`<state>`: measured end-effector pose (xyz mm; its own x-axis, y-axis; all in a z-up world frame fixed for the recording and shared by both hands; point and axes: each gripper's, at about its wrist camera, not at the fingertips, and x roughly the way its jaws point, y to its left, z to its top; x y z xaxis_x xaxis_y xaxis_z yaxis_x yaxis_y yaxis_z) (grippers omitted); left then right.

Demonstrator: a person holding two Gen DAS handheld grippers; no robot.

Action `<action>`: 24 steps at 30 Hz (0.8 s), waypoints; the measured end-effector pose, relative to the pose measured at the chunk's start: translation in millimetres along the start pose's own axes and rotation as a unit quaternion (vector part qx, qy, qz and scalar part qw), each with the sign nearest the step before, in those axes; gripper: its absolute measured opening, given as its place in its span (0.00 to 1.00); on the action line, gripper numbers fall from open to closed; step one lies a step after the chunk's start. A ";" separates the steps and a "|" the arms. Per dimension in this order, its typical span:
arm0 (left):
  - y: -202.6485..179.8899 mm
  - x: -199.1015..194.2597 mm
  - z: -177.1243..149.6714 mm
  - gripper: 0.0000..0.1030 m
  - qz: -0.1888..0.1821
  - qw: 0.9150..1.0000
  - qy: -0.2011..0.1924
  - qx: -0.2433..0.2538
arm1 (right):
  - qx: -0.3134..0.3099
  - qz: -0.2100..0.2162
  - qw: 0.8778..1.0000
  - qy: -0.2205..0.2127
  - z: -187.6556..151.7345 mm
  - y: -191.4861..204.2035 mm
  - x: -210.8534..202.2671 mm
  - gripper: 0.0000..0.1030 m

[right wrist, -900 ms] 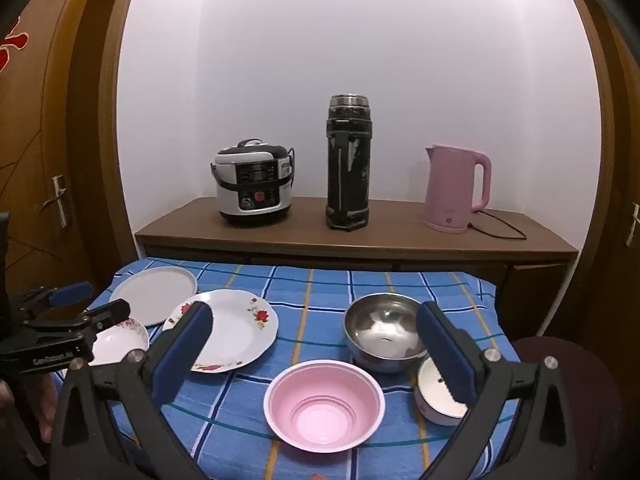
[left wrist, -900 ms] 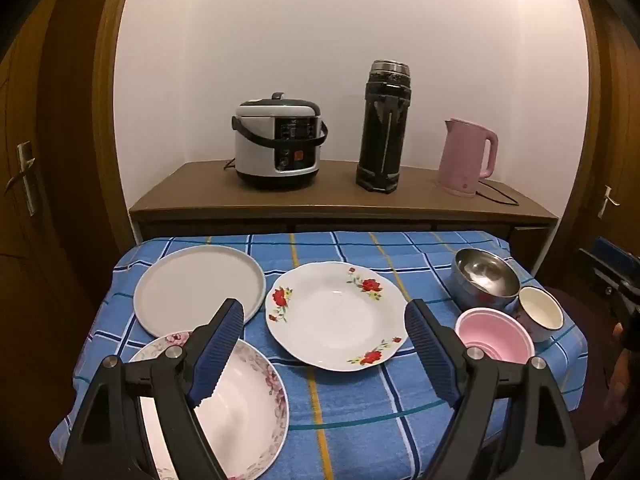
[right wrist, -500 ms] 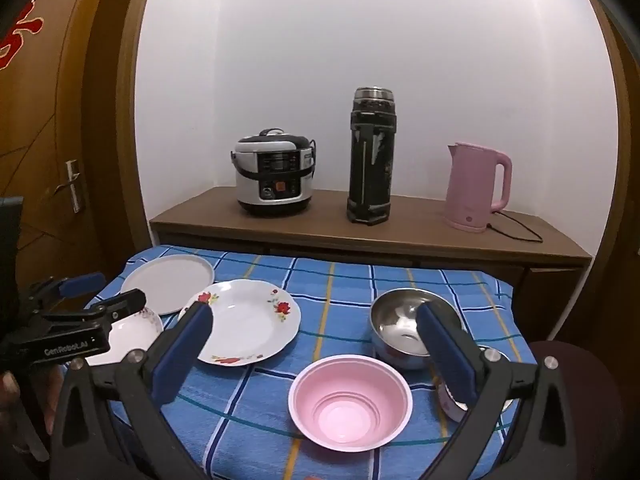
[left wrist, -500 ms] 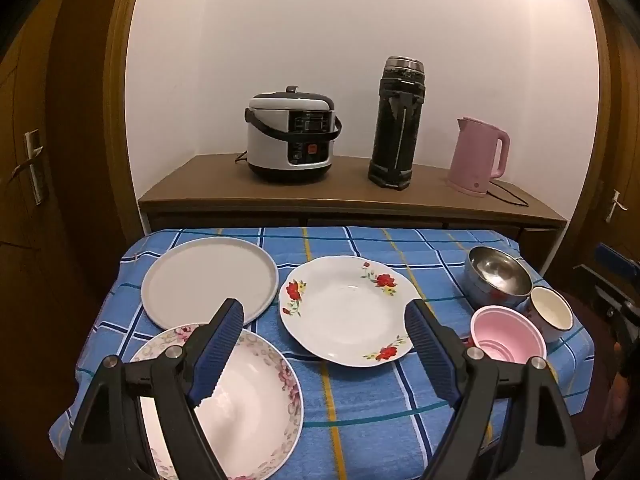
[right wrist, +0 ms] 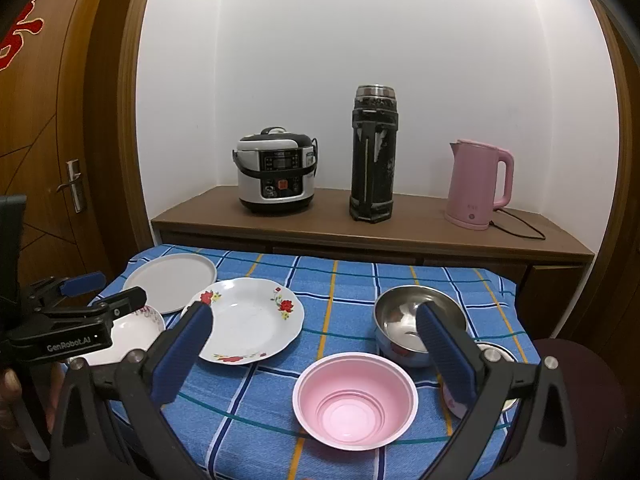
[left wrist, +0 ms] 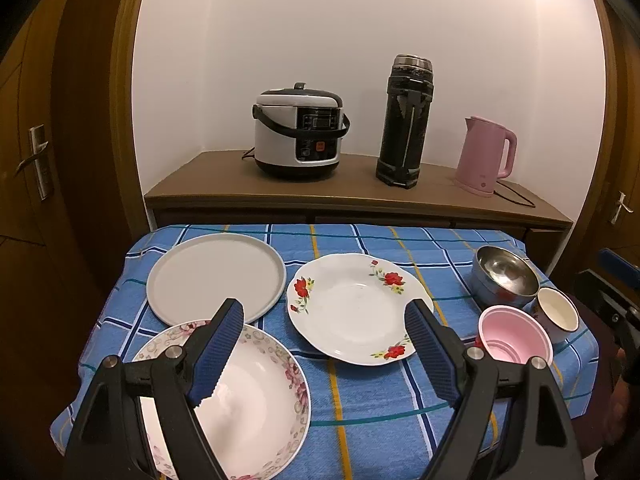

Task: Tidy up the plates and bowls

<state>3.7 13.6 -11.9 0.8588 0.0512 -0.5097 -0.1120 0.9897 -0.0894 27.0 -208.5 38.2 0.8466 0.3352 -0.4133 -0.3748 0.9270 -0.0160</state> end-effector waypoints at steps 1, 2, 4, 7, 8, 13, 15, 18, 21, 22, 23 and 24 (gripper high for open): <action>0.8 0.4 0.1 0.82 0.000 1.000 0.000 0.000 | 0.001 0.000 1.000 0.000 -0.3 0.1 -0.6 1.00; 1.0 0.6 0.3 0.82 0.000 1.000 0.000 0.000 | 0.001 0.000 1.000 0.001 -0.2 0.3 -0.7 1.00; 2.1 0.3 0.2 0.82 0.000 1.000 0.000 0.000 | 0.001 0.000 1.000 0.000 -0.2 0.2 -0.6 1.00; 3.2 0.8 0.6 0.82 -0.001 1.000 -0.001 0.000 | 0.001 0.000 1.000 0.000 -0.2 0.1 -0.8 1.00; 3.3 0.9 1.2 0.82 -0.001 1.000 0.000 -0.001 | 0.001 0.000 1.000 0.000 0.4 0.1 -0.7 1.00; 3.9 0.4 1.2 0.82 0.000 1.000 -0.002 0.000 | 0.003 -0.001 1.000 0.000 1.0 0.0 -0.7 1.00; 3.8 0.0 0.2 0.82 0.001 1.000 -0.003 0.000 | 0.004 -0.001 1.000 0.001 1.3 -0.3 -0.3 1.00; 3.2 -0.4 0.1 0.82 0.001 1.000 -0.003 -0.001 | 0.003 0.000 1.000 0.001 1.3 -0.1 -0.4 1.00; 2.9 -0.6 -0.1 0.82 0.002 1.000 -0.004 -0.001 | 0.002 0.001 1.000 0.001 0.1 1.7 0.3 1.00; 3.1 -0.7 -0.1 0.82 0.002 1.000 -0.003 -0.001 | 0.001 0.001 1.000 0.001 -0.3 2.1 0.5 1.00; 3.1 -0.8 -0.1 0.82 0.002 1.000 -0.004 -0.001 | 0.001 0.001 1.000 0.001 -0.3 2.9 1.0 1.00; 2.9 -0.7 0.1 0.82 0.003 1.000 -0.004 -0.001 | 0.001 0.001 1.000 0.001 -0.6 3.2 1.0 1.00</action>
<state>2.8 16.5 -11.7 0.8620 0.0577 -0.5036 -0.1174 0.9892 -0.0877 26.4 -205.3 37.2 0.8450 0.3368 -0.4154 -0.3757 0.9266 -0.0131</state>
